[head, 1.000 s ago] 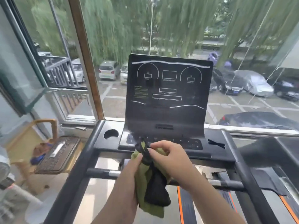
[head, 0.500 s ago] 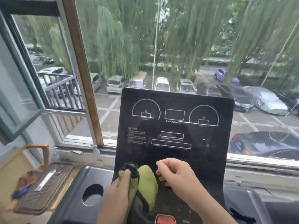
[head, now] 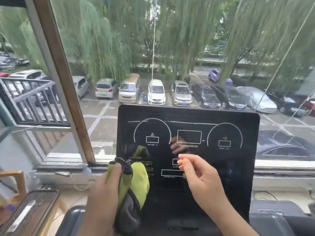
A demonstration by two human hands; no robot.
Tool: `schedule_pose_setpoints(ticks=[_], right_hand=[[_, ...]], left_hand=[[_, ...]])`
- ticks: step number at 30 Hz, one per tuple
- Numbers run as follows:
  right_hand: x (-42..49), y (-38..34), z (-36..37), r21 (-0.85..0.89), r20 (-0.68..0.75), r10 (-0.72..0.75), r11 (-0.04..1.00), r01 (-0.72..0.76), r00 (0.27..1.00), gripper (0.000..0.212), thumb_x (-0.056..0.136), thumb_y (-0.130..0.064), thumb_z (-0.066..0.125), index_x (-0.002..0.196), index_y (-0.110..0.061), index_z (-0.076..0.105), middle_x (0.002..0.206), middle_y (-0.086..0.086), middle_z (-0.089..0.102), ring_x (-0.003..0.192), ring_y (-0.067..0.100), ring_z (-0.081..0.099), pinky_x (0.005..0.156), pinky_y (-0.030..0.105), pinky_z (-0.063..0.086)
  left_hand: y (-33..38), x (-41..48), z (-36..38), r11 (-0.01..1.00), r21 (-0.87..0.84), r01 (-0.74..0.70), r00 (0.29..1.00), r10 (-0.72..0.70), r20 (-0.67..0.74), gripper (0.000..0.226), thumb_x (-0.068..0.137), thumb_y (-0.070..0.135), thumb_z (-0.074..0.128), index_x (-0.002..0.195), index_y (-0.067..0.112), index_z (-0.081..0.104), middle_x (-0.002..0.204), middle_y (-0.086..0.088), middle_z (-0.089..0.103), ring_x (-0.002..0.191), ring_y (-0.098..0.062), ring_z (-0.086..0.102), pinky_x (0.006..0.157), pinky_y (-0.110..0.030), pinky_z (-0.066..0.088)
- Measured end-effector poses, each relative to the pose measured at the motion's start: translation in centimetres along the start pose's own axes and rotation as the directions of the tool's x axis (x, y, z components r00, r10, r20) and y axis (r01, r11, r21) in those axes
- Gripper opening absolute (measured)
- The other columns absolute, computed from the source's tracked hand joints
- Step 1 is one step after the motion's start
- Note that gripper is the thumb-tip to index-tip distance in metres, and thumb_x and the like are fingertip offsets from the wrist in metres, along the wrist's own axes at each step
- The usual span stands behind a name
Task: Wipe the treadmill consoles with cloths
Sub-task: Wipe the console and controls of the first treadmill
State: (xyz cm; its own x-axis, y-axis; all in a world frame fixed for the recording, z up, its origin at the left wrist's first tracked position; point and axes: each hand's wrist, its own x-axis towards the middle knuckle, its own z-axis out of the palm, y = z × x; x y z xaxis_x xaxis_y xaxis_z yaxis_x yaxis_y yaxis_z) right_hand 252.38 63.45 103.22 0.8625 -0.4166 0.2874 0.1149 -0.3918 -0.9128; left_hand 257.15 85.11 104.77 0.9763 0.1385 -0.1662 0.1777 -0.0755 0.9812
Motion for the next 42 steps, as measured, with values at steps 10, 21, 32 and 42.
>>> schedule_pose_setpoints(ticks=[10, 21, 32, 42], right_hand=[[13.0, -1.8, -1.8, -0.633, 0.041, -0.527, 0.644, 0.43, 0.849, 0.04, 0.1, -0.014, 0.051, 0.137, -0.008, 0.066, 0.144, 0.005, 0.061, 0.144, 0.025, 0.045, 0.128, 0.038, 0.026], [15.8, 1.4, -2.6, -0.541, -0.015, -0.458, 0.751, 0.378, 0.889, 0.05, 0.093, -0.01, 0.05, 0.139, -0.018, 0.069, 0.142, -0.006, 0.066, 0.14, 0.013, 0.053, 0.126, 0.047, 0.026], [15.4, 1.6, -1.8, -0.513, -0.064, -0.454, 0.779, 0.361, 0.889, 0.051, 0.09, -0.01, 0.056, 0.139, -0.018, 0.068, 0.143, -0.006, 0.065, 0.141, 0.012, 0.051, 0.13, 0.041, 0.017], [15.2, 1.0, -1.6, -0.487, -0.076, -0.39, 0.818, 0.307, 0.918, 0.053, 0.092, -0.012, 0.052, 0.142, -0.024, 0.065, 0.145, -0.012, 0.062, 0.143, 0.002, 0.044, 0.131, 0.031, 0.006]], left_hand=[[7.6, 7.2, -0.5, 0.842, 0.138, -0.522, 0.838, 0.536, -0.102, 0.019, 0.098, 0.039, 0.048, 0.095, 0.023, 0.056, 0.081, -0.003, 0.066, 0.081, -0.03, 0.065, 0.077, -0.051, 0.054], [4.3, 14.5, 6.7, 0.024, 0.765, -0.644, 0.342, 0.903, 0.26, 0.05, 0.095, 0.036, 0.066, 0.142, 0.025, 0.058, 0.143, -0.007, 0.041, 0.121, -0.034, 0.035, 0.092, -0.053, 0.036], [-5.3, 11.6, 8.3, -0.067, 0.753, -0.655, 0.226, 0.933, 0.279, 0.041, 0.09, 0.029, 0.069, 0.132, 0.029, 0.069, 0.116, -0.009, 0.063, 0.103, -0.035, 0.052, 0.076, -0.051, 0.042], [2.6, 15.8, 6.5, -0.176, 0.681, -0.71, 0.119, 0.924, 0.363, 0.039, 0.088, 0.032, 0.067, 0.127, 0.035, 0.068, 0.124, -0.003, 0.05, 0.112, -0.03, 0.043, 0.081, -0.049, 0.037]])
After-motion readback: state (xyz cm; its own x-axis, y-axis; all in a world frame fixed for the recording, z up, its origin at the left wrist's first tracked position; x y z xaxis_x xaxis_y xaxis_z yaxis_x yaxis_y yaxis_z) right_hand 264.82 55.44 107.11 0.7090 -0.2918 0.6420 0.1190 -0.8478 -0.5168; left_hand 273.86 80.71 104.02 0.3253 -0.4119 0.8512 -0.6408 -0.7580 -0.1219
